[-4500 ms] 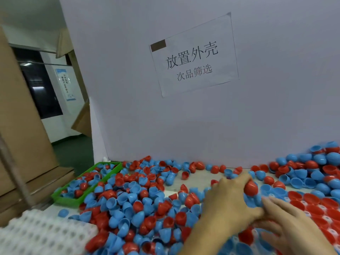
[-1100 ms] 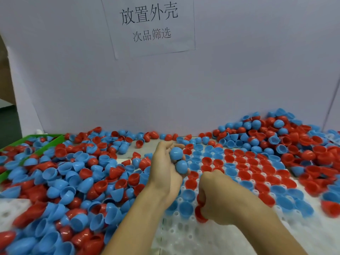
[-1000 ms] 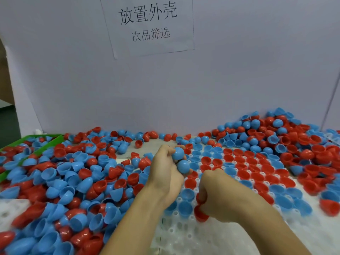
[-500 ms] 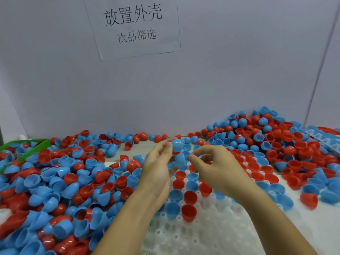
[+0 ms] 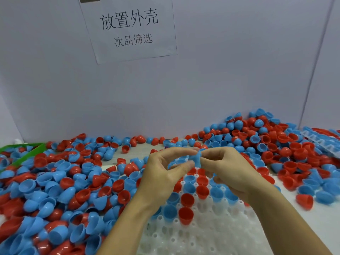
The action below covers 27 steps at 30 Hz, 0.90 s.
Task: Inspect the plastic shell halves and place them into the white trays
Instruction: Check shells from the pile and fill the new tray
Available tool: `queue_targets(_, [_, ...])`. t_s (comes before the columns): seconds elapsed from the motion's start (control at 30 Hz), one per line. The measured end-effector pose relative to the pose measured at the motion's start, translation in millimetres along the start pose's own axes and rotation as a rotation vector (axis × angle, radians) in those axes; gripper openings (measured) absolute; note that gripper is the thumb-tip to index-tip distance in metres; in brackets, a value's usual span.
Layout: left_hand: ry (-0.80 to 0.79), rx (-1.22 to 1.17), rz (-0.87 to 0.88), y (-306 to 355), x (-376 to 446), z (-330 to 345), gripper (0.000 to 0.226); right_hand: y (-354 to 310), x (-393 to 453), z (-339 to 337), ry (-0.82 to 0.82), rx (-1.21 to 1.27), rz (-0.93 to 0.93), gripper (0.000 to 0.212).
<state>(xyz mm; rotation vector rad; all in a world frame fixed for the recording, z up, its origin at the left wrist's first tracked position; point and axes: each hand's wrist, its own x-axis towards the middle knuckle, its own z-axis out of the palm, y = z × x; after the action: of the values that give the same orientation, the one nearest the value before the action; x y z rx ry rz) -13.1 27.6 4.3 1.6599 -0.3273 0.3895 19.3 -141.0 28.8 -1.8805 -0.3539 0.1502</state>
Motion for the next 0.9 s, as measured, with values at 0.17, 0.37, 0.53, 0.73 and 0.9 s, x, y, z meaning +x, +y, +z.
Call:
queue_targets(0.17, [0.097,-0.223,-0.324,-6.2,4.1,4.2,0.044,0.4,3.0,7.9,0.066,-0.181,-0.153,0.014])
queue_targets(0.37, [0.088,-0.354,-0.435,-10.7,6.3,-0.8,0.040,-1.7,2.3,12.3,0.136,-0.365,-0.248,0.018])
queue_targets(0.53, [0.245,-0.136,-0.414,-19.9,8.1,-3.7,0.013,-9.5,-6.2,-0.5,-0.111,-0.744,-0.052,0.020])
queue_targets(0.73, [0.297,0.004,-0.376,-20.7,7.6,-8.6,0.008,-9.7,-14.8,29.4,-0.327,-1.040,0.169,0.022])
queue_targets(0.9, [0.254,0.227,-0.270,-26.0,6.1,-10.5,0.011,-12.1,-13.8,33.6,-0.293,-1.075,0.193,0.032])
